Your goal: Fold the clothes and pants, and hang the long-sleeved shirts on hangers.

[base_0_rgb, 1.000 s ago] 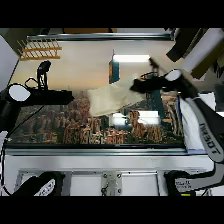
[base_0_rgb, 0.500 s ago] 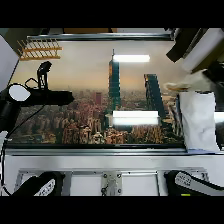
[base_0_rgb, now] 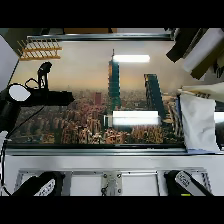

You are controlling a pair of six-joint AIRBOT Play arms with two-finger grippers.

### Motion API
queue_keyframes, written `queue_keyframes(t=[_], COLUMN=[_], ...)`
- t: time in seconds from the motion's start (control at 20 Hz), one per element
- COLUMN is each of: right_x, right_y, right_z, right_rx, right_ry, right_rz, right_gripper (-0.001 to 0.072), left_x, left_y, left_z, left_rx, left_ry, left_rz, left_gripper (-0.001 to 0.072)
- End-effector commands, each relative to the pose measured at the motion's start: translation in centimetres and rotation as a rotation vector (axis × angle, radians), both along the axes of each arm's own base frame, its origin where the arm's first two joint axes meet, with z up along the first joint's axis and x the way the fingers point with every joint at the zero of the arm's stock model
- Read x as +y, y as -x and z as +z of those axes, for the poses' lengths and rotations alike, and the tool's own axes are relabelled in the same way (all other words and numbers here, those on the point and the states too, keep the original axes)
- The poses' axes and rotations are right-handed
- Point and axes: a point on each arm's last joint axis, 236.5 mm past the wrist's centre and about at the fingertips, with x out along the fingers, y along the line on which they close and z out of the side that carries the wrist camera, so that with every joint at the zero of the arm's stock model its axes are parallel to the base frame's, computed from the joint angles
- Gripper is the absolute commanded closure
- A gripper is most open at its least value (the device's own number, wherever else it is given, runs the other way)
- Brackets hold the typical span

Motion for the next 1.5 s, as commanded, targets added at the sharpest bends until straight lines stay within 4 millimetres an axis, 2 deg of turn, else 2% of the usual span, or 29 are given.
queue_keyframes(t=[0.0,0.2,0.4,0.6,0.8,0.85,0.95,1.0,1.1,1.2,1.3,1.4,1.45], right_x=[-0.7,0.6,1.7,2.2,2.4,2.5,2.5,2.4,3.5,7.5,14.8,21.3,24.1], right_y=[6.7,11.6,14.6,16.0,16.1,16.0,15.5,14.9,12.0,7.9,4.4,3.1,3.0], right_z=[-3.9,-9.0,-12.9,-14.3,-14.5,-14.5,-14.1,-13.3,-10.3,-6.7,-4.1,-3.7,-4.4], right_rx=[0.241,0.382,0.489,0.554,0.559,0.553,0.527,0.489,0.340,0.135,-0.032,-0.073,-0.056], right_ry=[0.029,0.021,0.001,-0.019,-0.025,-0.032,-0.022,-0.004,0.068,0.084,0.016,-0.046,-0.055], right_rz=[-0.107,-0.154,-0.156,-0.153,-0.150,-0.147,-0.147,-0.145,-0.056,0.092,0.329,0.539,0.633], right_gripper=[0.0702,0.0701,0.0702,0.0702,0.0688,0.0656,0.0134,0.0077,0.0078,0.0077,0.0077,0.0078,0.0077], left_x=[0.0,-0.1,-0.2,-0.2,-0.2,-0.2,-0.2,-0.2,-0.2,-0.2,-0.2,-0.2,-0.2], left_y=[0.1,0.7,1.1,1.2,1.2,1.2,1.1,1.2,1.1,1.1,1.1,1.1,1.0], left_z=[0.0,-0.3,-0.5,-0.5,-0.5,-0.5,-0.5,-0.5,-0.5,-0.5,-0.4,-0.4,-0.4], left_rx=[0.001,0.027,0.044,0.045,0.045,0.045,0.045,0.045,0.044,0.044,0.042,0.041,0.040], left_ry=[-0.001,-0.003,-0.004,-0.004,-0.004,-0.005,-0.005,-0.004,-0.004,-0.004,-0.003,-0.003,-0.003], left_rz=[-0.003,-0.017,-0.027,-0.027,-0.027,-0.027,-0.027,-0.027,-0.026,-0.026,-0.025,-0.025,-0.024], left_gripper=[0.0701,0.0701,0.0701,0.0701,0.0701,0.0701,0.0701,0.0701,0.0701,0.0701,0.0701,0.0701,0.0701])
